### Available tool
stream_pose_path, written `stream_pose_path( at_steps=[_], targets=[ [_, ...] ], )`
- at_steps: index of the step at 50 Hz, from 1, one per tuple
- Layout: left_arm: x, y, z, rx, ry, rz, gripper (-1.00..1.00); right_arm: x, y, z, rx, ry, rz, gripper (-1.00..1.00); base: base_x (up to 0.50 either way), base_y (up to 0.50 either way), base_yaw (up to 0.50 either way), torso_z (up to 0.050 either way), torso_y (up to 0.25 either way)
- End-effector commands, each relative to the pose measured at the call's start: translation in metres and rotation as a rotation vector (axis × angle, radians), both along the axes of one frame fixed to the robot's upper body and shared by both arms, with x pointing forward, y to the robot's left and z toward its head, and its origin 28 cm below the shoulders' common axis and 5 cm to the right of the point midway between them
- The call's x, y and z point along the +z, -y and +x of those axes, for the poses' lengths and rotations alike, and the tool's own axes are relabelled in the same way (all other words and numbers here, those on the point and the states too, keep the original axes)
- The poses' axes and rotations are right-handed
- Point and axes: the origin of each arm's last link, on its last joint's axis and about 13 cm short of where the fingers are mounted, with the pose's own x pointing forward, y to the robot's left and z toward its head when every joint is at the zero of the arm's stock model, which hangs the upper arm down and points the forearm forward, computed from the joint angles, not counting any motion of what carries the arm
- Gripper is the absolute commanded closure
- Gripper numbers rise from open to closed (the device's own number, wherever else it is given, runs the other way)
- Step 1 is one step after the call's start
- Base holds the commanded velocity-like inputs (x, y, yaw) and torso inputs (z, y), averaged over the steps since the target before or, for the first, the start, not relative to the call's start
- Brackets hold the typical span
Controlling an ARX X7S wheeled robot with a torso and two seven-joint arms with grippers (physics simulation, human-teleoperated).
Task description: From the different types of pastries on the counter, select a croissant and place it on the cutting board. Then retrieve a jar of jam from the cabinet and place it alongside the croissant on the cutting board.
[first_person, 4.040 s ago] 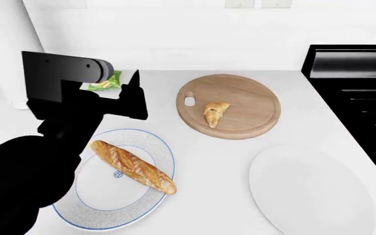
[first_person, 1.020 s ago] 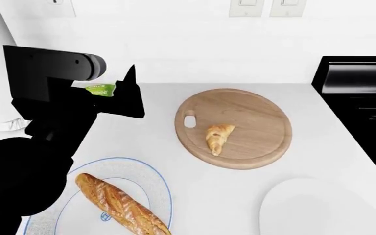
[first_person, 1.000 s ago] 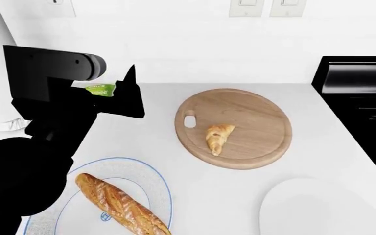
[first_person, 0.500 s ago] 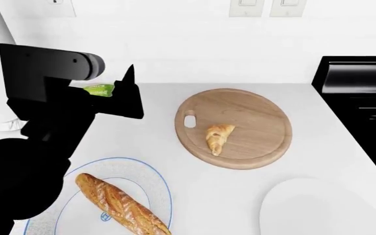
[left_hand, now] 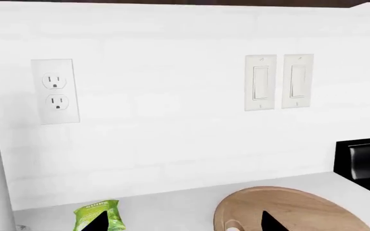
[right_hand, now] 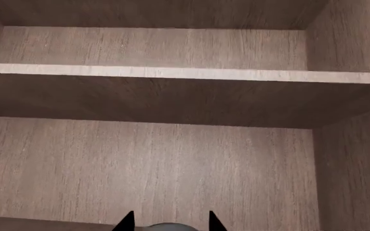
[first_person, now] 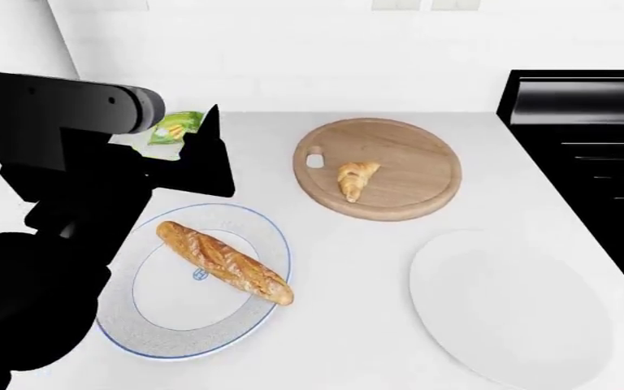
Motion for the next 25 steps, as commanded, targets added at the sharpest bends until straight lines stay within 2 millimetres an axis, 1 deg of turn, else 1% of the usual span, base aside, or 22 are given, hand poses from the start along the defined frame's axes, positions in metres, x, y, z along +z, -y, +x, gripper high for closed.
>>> stream_pose_path(
  at_steps=[1, 6, 9, 13, 16, 19, 25],
  targets=[
    [0.000, 0.000, 0.001, -0.001, -0.001, -0.003, -1.00, -0.005, 0.001, -0.005, -0.033, -0.008, -0.036, 1.00, 0.00, 0.00, 0.00, 0.000, 0.000],
    [-0.001, 0.002, 0.002, -0.001, -0.006, -0.003, -1.00, -0.012, -0.002, -0.018, -0.040, -0.025, -0.052, 1.00, 0.00, 0.00, 0.00, 0.000, 0.000],
    [-0.002, 0.003, 0.004, -0.002, -0.012, -0.003, -1.00, -0.022, -0.004, -0.022, -0.054, -0.030, -0.055, 1.00, 0.00, 0.00, 0.00, 0.000, 0.000],
    [-0.003, 0.003, 0.004, -0.001, -0.014, -0.001, -1.00, -0.027, 0.000, -0.039, -0.083, -0.025, -0.038, 1.00, 0.00, 0.00, 0.00, 0.000, 0.000],
    [-0.002, 0.004, 0.004, 0.004, -0.016, -0.002, -1.00, -0.033, 0.002, -0.046, -0.116, -0.005, -0.033, 1.00, 0.00, 0.00, 0.00, 0.000, 0.000],
    [-0.001, 0.005, 0.004, 0.009, -0.019, -0.003, -1.00, -0.044, 0.002, -0.045, -0.129, 0.003, -0.030, 1.00, 0.00, 0.00, 0.00, 0.000, 0.000],
    [-0.003, 0.007, 0.007, 0.013, -0.027, 0.002, -1.00, -0.056, 0.009, -0.055, -0.150, -0.011, -0.040, 1.00, 0.00, 0.00, 0.00, 0.000, 0.000]
  ],
)
